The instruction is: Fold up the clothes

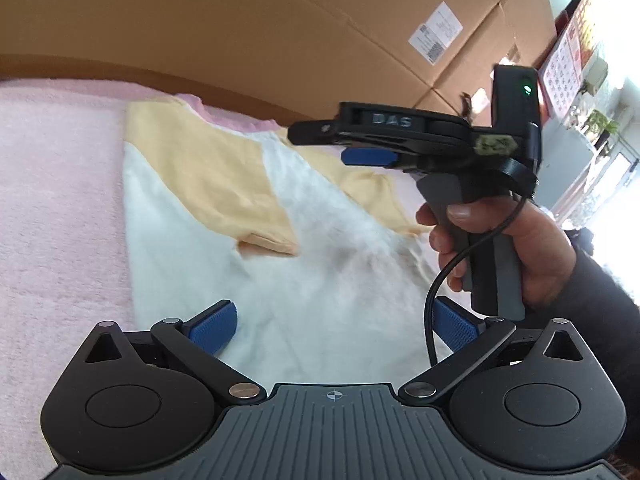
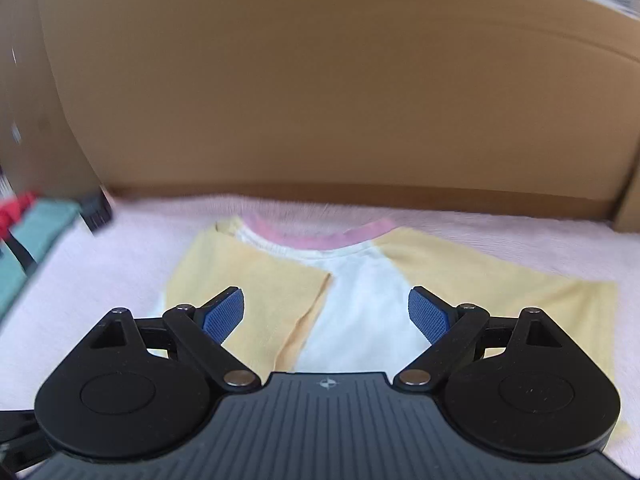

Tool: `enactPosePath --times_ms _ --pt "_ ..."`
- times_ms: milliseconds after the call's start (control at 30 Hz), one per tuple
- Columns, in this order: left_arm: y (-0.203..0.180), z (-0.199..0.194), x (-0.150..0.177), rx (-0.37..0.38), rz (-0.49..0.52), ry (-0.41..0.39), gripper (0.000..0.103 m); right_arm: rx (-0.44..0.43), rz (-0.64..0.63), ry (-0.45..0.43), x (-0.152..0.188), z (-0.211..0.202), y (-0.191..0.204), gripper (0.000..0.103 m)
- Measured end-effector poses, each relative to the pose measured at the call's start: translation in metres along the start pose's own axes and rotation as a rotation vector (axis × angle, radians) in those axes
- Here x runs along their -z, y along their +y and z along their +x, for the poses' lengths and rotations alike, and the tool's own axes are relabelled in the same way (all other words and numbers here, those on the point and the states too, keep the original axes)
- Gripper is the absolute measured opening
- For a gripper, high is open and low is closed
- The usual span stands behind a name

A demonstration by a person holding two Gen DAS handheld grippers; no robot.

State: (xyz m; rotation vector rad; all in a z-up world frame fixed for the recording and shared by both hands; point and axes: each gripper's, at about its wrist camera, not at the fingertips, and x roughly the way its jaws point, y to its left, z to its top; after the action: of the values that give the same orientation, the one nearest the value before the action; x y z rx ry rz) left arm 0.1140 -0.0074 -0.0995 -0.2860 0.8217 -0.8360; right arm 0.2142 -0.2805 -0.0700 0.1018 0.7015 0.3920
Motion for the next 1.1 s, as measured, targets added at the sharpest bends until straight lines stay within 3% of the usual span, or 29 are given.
enactPosePath --times_ms 67,167,267,333,467,567,667,867,1000,1100 --pt "-0.024 0.000 -0.003 -0.005 0.061 0.026 0.103 -0.031 0.041 -0.009 0.006 -0.017 -0.007 0.092" --pt "-0.067 0.001 -0.004 -0.099 0.191 0.028 0.103 0.111 0.017 -0.051 0.012 -0.045 -0.038 0.093" --pt "-0.095 -0.007 -0.003 -0.071 0.233 -0.013 0.103 0.164 0.095 -0.094 0.024 -0.070 -0.074 0.093" --pt "-0.110 -0.013 -0.001 -0.070 0.244 -0.044 0.103 0.137 0.177 -0.099 0.034 -0.081 -0.093 0.093" --pt "-0.120 0.003 -0.001 -0.313 0.223 -0.031 0.103 -0.001 0.316 -0.094 0.045 -0.102 -0.123 0.093" --pt "-0.107 0.021 -0.002 -0.394 0.102 -0.006 0.103 -0.138 0.562 -0.069 0.051 -0.099 -0.156 0.093" --pt "-0.098 0.036 0.000 -0.478 0.022 0.013 0.103 -0.233 0.702 -0.005 0.054 -0.082 -0.182 0.093" --pt "-0.094 0.050 0.005 -0.603 0.040 0.030 0.103 -0.257 0.790 0.042 0.059 -0.059 -0.185 0.087" --pt "-0.085 0.055 0.004 -0.655 0.037 0.050 0.103 -0.224 0.812 0.058 0.058 -0.044 -0.176 0.063" --pt "-0.078 0.055 0.004 -0.667 0.025 0.056 0.103 -0.180 0.818 0.066 0.057 -0.040 -0.169 0.059"
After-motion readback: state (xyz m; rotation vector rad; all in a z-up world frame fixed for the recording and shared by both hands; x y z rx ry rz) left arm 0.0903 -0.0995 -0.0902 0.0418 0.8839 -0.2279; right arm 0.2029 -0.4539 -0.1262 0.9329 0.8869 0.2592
